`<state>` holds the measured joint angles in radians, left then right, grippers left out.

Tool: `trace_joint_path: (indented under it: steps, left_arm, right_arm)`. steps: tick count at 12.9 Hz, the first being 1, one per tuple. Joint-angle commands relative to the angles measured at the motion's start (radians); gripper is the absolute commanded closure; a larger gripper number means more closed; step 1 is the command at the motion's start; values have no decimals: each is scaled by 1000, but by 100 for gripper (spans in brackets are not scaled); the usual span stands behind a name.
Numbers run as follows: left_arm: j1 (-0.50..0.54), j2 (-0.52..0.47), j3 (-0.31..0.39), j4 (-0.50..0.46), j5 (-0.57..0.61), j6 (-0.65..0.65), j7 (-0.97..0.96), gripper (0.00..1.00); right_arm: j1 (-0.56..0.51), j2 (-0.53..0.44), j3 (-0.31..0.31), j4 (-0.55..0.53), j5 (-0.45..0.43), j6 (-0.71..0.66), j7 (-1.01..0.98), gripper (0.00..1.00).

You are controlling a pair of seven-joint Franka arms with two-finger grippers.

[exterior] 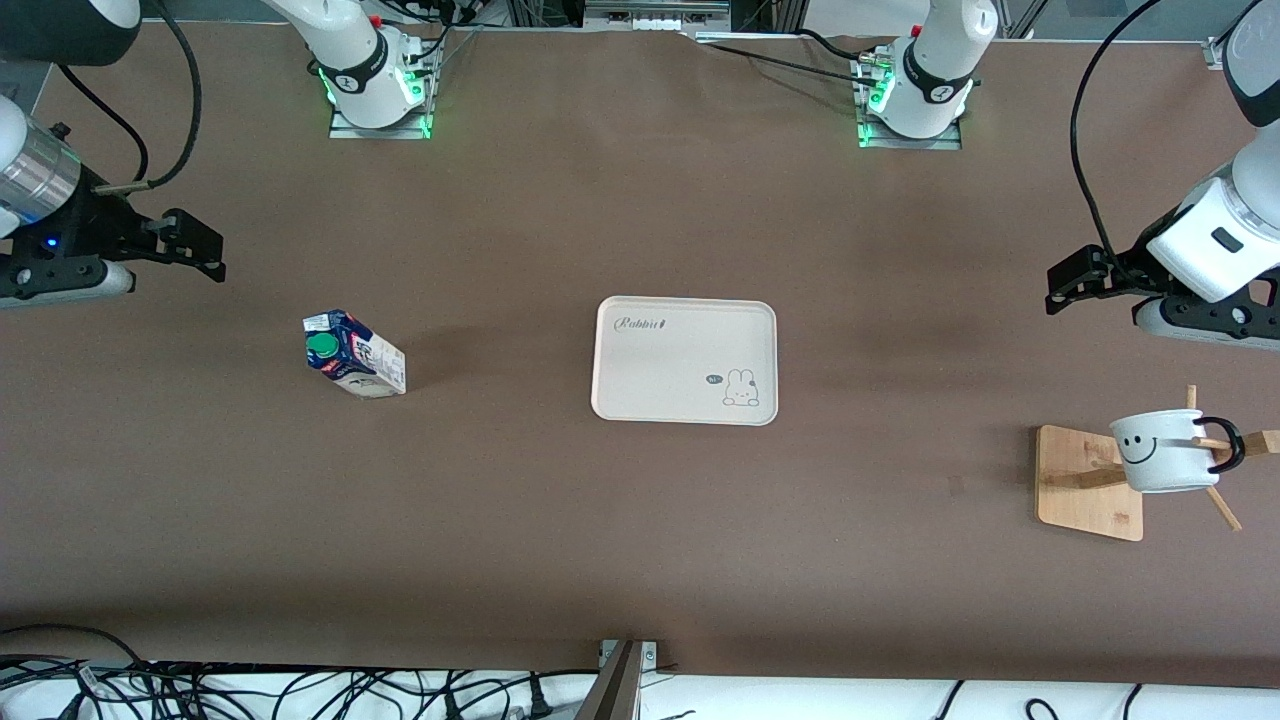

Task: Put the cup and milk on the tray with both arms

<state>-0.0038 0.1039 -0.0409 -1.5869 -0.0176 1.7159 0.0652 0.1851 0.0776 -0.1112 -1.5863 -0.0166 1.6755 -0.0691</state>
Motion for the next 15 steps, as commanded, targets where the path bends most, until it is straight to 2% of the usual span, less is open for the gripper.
trace_joint_path:
  steps: [1,4,8,10,13,15]
  left_arm:
    - [-4,20,-2,44,7,-33,-2,0]
    - [-4,32,-1,70,7,-38,-1,0]
    - [-7,66,-4,145,45,-101,1,0]
    - [1,65,-1,118,47,-95,-92,0]
    - [1,65,-2,98,48,-81,-298,0]
    - [2,51,-2,56,48,-26,-376,0]
  right_arm:
    - [-10,37,4,-1,-8,0,-14,0]
    - [0,94,5,-35,44,4,-81,0]
    - [2,123,13,-265,72,304,-74,0]
    - [8,140,33,-303,86,357,-64,0]
    - [11,157,36,-308,122,360,-49,0]
    - [27,159,36,-331,122,386,-46,0]
